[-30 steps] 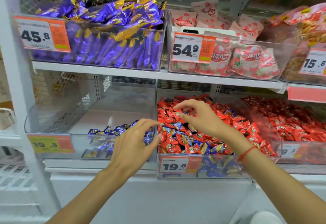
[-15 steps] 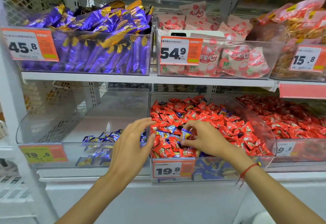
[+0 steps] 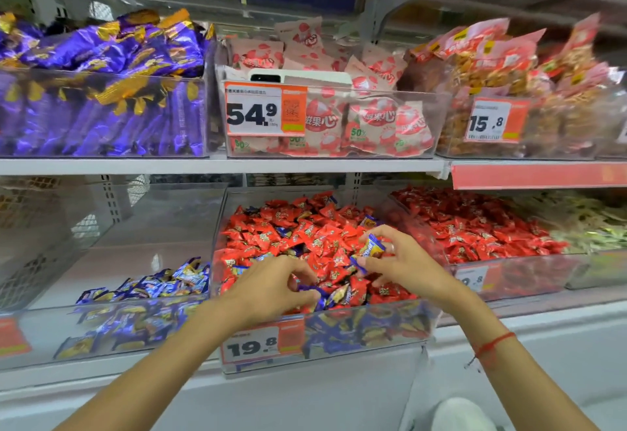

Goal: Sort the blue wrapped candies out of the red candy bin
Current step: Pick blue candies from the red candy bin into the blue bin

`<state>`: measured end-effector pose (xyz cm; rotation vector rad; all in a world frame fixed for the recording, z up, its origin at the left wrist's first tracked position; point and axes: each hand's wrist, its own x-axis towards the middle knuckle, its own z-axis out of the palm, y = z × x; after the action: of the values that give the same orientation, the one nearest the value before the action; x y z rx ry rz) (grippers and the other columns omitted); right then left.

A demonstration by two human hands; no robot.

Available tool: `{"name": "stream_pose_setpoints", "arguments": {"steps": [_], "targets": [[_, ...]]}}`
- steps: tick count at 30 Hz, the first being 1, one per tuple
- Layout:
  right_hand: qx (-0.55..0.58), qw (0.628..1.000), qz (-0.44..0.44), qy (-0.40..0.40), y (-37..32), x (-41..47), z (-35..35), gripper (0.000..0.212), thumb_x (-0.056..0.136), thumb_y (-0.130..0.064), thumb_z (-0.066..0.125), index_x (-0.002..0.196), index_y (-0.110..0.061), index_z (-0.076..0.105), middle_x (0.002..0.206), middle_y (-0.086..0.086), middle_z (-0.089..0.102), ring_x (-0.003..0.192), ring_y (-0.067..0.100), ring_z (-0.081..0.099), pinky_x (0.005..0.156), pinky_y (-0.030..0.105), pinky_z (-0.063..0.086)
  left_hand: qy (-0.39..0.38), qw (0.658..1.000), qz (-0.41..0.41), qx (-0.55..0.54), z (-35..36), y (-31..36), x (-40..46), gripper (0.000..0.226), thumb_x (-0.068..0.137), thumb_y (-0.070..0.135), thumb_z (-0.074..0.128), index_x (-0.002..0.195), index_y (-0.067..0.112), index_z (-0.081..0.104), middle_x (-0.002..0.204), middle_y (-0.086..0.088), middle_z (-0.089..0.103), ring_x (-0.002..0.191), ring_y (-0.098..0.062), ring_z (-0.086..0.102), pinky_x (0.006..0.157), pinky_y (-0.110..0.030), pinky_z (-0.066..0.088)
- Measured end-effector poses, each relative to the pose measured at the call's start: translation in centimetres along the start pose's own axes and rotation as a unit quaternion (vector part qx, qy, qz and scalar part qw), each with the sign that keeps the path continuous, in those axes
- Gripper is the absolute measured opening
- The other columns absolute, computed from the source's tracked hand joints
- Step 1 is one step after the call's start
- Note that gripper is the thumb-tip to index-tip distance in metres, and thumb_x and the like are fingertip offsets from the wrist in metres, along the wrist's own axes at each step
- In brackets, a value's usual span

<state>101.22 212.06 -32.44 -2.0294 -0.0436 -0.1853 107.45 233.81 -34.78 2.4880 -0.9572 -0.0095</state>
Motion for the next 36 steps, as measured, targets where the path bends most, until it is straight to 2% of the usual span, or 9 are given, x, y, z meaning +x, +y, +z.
{"name": "stream_pose_setpoints", "arguments": {"steps": [3,8,14,19,23,28,31,34,36], "targets": [[-0.055,0.998,-0.043,0.001,0.3,-0.2,-0.5,0.023,0.092,-0.008,0.062,0.112,-0.019,0.06,0.117,-0.01,0.058,0.071,0.018,0.068,0.055,0.023,0.049,-0.072,0.995,0.008,0.064,0.2,0.0,1.4,0.03,0.087,0.04,0.066,0.114,0.028,0.067,0.109,0.01,0.066,0.085,-0.004,0.054,0.071,-0.019,0.04],[-0.09,0.992,-0.087,-0.016,0.6,0.1,-0.2,0.018,0.09,0.0,0.058,0.095,-0.018,0.059,0.077,-0.008,0.062,0.054,0.009,0.056,0.058,0.035,0.043,-0.057,0.994,-0.001,0.098,-0.8,0.1,2.4,0.019,0.08,0.043,0.075,0.077,0.025,0.073,0.07,0.014,0.06,0.063,-0.003,0.051,0.052,-0.02,0.032],[-0.271,0.955,-0.109,-0.048,0.5,0.6,1.4,0.023,0.092,-0.015,0.055,0.085,-0.035,0.048,0.086,-0.001,0.054,0.067,0.015,0.046,0.07,0.041,0.045,0.134,0.988,-0.063,-0.042,-2.6,-1.6,0.3,0.016,0.084,0.036,0.072,0.083,0.03,0.058,0.085,0.016,0.068,0.089,0.0,0.065,0.084,-0.03,0.051],[-0.391,0.905,-0.044,-0.163,-0.3,1.9,2.8,0.017,0.083,-0.026,0.067,0.1,-0.028,0.068,0.104,-0.002,0.062,0.095,0.019,0.059,0.085,0.038,0.05,0.151,0.984,-0.043,-0.087,-3.5,-1.6,-1.7,0.019,0.087,0.036,0.068,0.085,0.037,0.049,0.084,0.019,0.066,0.087,0.006,0.062,0.082,-0.027,0.05],[-0.492,0.856,-0.04,-0.155,-1.1,2.9,4.1,0.025,0.087,-0.036,0.065,0.098,-0.014,0.067,0.091,0.006,0.061,0.089,0.028,0.056,0.074,0.036,0.048,0.165,0.983,-0.055,-0.068,-3.6,-1.9,-2.6,0.016,0.089,0.04,0.064,0.088,0.04,0.049,0.088,0.022,0.065,0.09,0.006,0.062,0.084,-0.032,0.051],[-0.381,0.919,-0.061,-0.084,-0.7,2.9,4.4,0.04,0.097,-0.04,0.052,0.092,-0.001,0.058,0.073,0.013,0.054,0.067,0.029,0.048,0.06,0.035,0.034,0.185,0.977,-0.066,-0.082,-4.2,-2.4,-2.8,0.037,0.089,0.043,0.062,0.125,0.035,0.057,0.089,0.02,0.069,0.092,0.002,0.063,0.091,-0.037,0.051],[-0.279,0.957,-0.07,-0.047,-0.9,3.1,4.7,0.021,0.099,-0.034,0.048,0.106,-0.015,0.053,0.064,0.003,0.051,0.057,0.019,0.046,0.055,0.032,0.034,0.206,0.974,-0.062,-0.076,-4.7,-2.7,-2.9,0.031,0.089,0.044,0.062,0.119,0.037,0.062,0.09,0.022,0.067,0.091,0.004,0.063,0.089,-0.037,0.053],[-0.323,0.937,-0.123,-0.058,-1.4,4.1,5.9,0.011,0.099,-0.031,0.049,0.108,-0.025,0.05,0.066,0.0,0.053,0.059,0.021,0.047,0.056,0.033,0.034,0.264,0.957,-0.066,-0.097,-5.0,-3.1,-3.5,0.01,0.089,0.042,0.063,0.089,0.033,0.068,0.084,0.021,0.069,0.086,0.004,0.064,0.085,-0.035,0.054],[-0.412,0.892,-0.135,-0.128,-1.5,5.1,6.8,0.02,0.099,-0.031,0.049,0.119,-0.03,0.052,0.098,0.001,0.059,0.084,0.021,0.056,0.07,0.034,0.043,0.311,0.935,-0.068,-0.156,-5.0,-3.2,-4.1,0.01,0.088,0.038,0.065,0.085,0.03,0.07,0.082,0.017,0.071,0.084,0.005,0.065,0.083,-0.031,0.053]]}}
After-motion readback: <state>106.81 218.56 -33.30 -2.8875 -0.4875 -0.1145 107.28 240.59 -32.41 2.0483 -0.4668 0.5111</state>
